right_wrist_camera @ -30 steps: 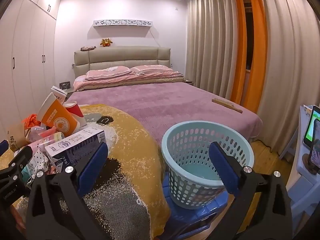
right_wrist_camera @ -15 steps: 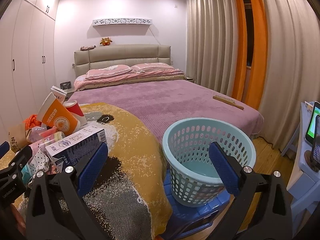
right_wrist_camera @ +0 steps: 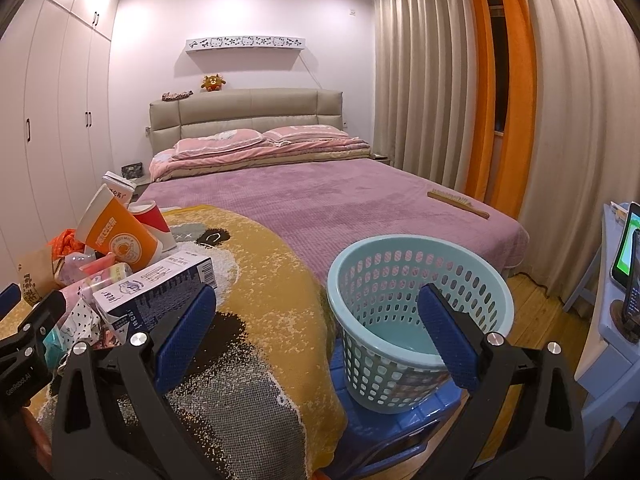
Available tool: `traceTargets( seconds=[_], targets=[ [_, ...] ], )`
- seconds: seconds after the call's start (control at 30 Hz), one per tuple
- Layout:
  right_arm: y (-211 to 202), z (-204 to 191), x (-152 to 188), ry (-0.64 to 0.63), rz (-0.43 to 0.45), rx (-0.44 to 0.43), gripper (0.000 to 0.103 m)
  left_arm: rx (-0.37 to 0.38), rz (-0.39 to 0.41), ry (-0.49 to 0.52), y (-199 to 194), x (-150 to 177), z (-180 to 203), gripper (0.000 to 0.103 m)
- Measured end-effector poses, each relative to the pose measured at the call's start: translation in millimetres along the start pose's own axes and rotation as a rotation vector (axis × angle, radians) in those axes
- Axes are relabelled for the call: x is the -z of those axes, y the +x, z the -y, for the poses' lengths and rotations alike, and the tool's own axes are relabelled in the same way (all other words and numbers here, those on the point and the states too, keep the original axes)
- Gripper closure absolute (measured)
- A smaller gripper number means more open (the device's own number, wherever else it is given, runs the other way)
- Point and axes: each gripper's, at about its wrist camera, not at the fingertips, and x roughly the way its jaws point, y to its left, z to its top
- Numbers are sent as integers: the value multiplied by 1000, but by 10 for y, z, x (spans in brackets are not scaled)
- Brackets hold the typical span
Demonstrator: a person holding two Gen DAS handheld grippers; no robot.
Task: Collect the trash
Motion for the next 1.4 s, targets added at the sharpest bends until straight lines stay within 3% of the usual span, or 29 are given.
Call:
traceTargets(
  seconds=[1.23, 1.4],
  targets=[
    [-4, -17, -1, 11, -10, -9, 7, 5, -3, -9, 4, 0, -43, 7],
    [-14, -54, -45, 5, -7, -25, 7, 52, -56, -37, -3, 1, -118, 7]
  ],
)
